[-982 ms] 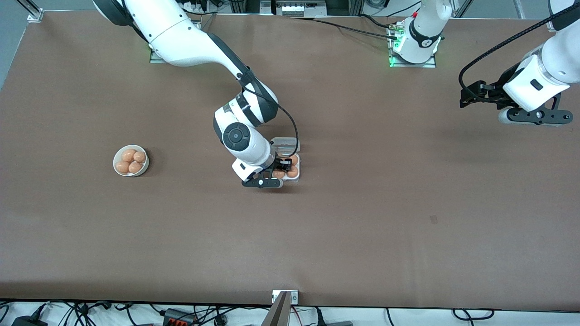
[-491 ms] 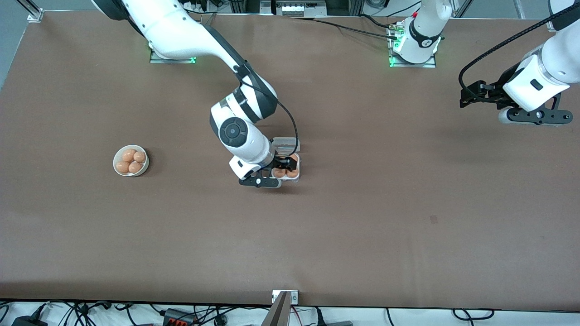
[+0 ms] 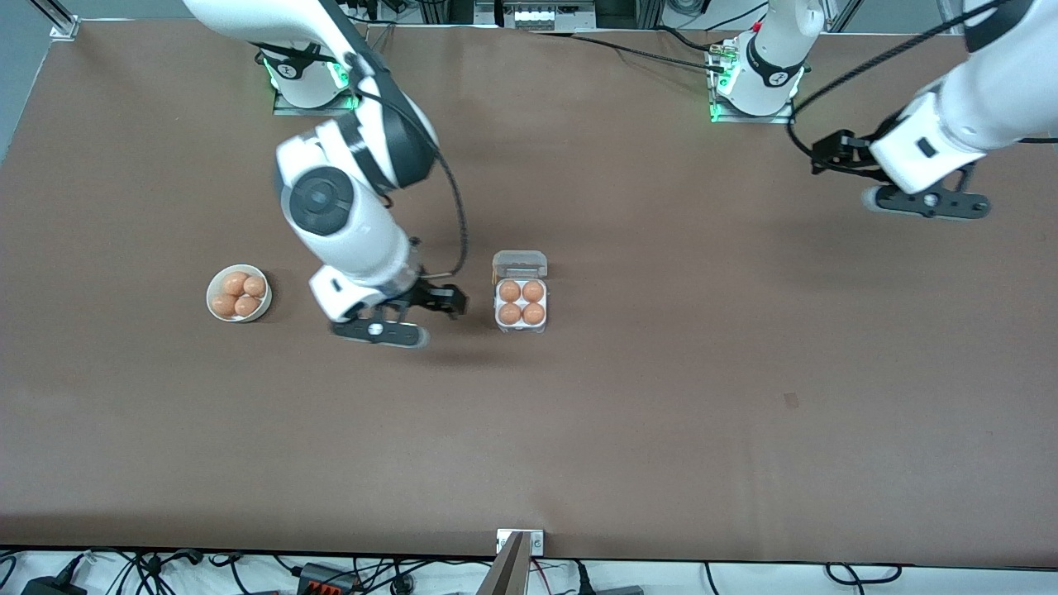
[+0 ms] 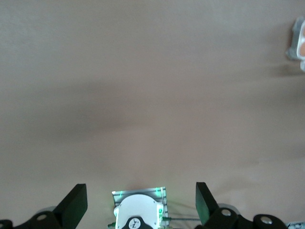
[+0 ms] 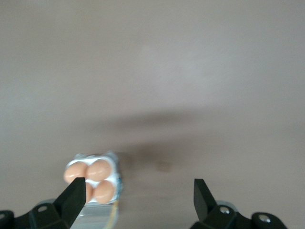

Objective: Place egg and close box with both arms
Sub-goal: 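Withdraw the right gripper while the left gripper reaches the carton lid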

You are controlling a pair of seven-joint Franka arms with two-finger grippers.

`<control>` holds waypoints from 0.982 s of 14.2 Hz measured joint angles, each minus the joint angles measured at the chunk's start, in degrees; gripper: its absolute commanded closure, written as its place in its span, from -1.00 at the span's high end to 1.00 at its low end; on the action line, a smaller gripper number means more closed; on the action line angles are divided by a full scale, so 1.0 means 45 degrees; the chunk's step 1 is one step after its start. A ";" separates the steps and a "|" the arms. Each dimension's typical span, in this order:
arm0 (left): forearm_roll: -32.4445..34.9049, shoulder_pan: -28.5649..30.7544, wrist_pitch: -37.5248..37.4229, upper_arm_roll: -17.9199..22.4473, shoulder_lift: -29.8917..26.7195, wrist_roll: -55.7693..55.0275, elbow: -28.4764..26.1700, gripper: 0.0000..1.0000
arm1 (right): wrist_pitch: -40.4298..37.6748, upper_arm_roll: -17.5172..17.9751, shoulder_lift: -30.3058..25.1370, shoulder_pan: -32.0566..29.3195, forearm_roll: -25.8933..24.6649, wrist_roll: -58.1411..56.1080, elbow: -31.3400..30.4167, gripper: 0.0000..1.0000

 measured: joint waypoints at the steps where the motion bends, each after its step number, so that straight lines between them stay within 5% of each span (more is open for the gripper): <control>1: -0.0001 -0.0049 -0.0022 -0.0232 0.0059 0.0000 -0.0005 -0.33 | -0.0375 -0.0250 -0.0312 -0.0091 -0.0102 -0.0346 0.0000 1.00; 4: -0.0205 -0.0288 -0.0129 -0.0672 0.0522 -0.0023 -0.0094 -0.94 | -0.1591 -0.1063 -0.1045 -0.0631 -0.0133 -0.1671 -0.0005 1.00; 10: -0.0385 -0.0252 0.0130 -0.0671 0.1226 -0.0028 -0.0065 -0.98 | -0.2838 -0.2512 -0.1685 -0.1992 -0.0130 -0.4824 -0.0004 1.00; 14: -0.1236 -0.0421 0.1119 -0.0744 0.1515 -0.0273 -0.0119 -0.98 | -0.2886 -0.2432 -0.2273 -0.3421 0.0089 -0.5139 0.0169 1.00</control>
